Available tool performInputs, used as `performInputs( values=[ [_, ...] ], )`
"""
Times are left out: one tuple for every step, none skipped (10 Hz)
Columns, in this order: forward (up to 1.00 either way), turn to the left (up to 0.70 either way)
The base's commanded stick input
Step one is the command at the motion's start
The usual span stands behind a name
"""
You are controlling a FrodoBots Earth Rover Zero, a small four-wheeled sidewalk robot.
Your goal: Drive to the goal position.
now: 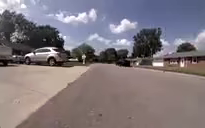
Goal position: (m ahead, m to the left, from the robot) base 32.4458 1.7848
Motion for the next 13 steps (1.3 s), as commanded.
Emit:
performInputs(
  values=[
    [1.00,0.35],
    [1.00,0.24],
    [1.00,0.09],
    [1.00,0.00],
    [1.00,0.00],
    [1.00,0.00],
    [1.00,0.00],
    [1.00,0.00],
    [1.00,0.00],
    [1.00,0.00],
    [1.00,0.00],
    [1.00,0.00],
    [1.00,0.00]
  ],
)
